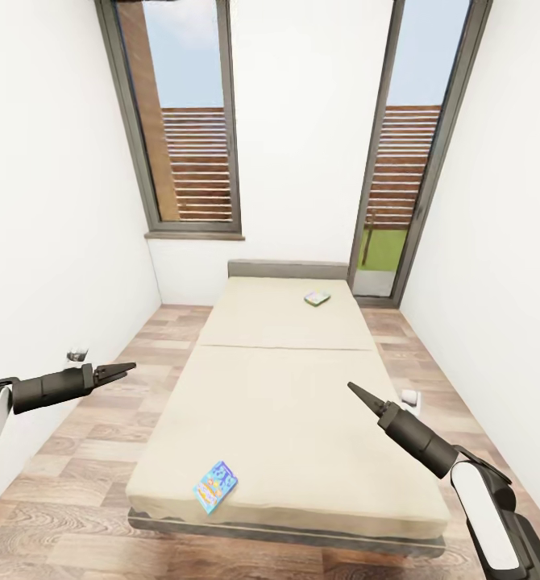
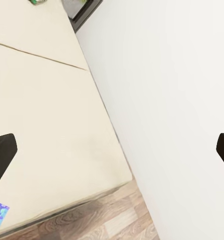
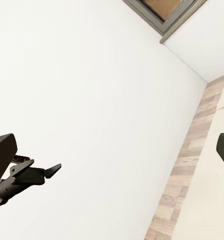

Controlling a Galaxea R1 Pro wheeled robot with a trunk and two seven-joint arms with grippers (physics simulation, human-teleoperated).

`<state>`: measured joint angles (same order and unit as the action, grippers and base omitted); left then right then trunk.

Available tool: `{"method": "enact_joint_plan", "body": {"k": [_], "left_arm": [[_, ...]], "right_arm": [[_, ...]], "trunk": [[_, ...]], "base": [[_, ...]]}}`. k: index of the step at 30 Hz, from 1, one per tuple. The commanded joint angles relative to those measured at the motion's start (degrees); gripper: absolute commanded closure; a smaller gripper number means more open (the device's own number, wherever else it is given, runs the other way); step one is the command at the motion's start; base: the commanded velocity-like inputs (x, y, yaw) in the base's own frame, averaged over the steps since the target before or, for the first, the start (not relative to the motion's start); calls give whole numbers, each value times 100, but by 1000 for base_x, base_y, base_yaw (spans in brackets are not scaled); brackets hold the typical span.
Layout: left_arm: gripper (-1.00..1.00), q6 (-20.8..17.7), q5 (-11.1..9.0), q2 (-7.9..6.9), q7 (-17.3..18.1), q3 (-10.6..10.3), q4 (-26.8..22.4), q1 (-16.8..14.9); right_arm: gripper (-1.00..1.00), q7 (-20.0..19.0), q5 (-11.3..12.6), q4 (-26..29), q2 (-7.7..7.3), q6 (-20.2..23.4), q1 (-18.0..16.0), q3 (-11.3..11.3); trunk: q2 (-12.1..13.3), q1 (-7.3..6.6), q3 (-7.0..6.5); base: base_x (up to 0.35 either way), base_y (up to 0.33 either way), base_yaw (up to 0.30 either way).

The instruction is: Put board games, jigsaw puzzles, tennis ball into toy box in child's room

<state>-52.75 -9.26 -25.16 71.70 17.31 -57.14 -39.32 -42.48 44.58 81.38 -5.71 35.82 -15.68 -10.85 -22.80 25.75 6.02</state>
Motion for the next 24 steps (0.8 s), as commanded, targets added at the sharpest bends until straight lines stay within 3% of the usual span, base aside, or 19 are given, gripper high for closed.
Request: {"method": "enact_joint_plan", "body": {"k": [1, 7, 17, 24], "left_arm": [[-100, -43, -14, -2, 8, 0, 1, -5], [-100, -44, -14, -5, 10, 1, 1, -5], [-100, -43, -14, -1, 10, -5, 1, -5], [-100, -43, -14, -6, 10, -1, 1, -5]], "right_arm": [[-100, -3, 31, 1, 0, 40, -3, -3], [-100, -1, 28, 1, 6, 39, -5, -3], [-100, -5, 33, 1, -1, 39, -1, -5], [-100, 2, 32, -5, 8, 39, 0, -4]], "trunk": [[-12, 4, 3], [-12, 4, -54], [-12, 4, -149], [-12, 4, -215]], "base": [[0, 5, 0], [0, 85, 0], [0, 238, 0], [0, 70, 0]]}}
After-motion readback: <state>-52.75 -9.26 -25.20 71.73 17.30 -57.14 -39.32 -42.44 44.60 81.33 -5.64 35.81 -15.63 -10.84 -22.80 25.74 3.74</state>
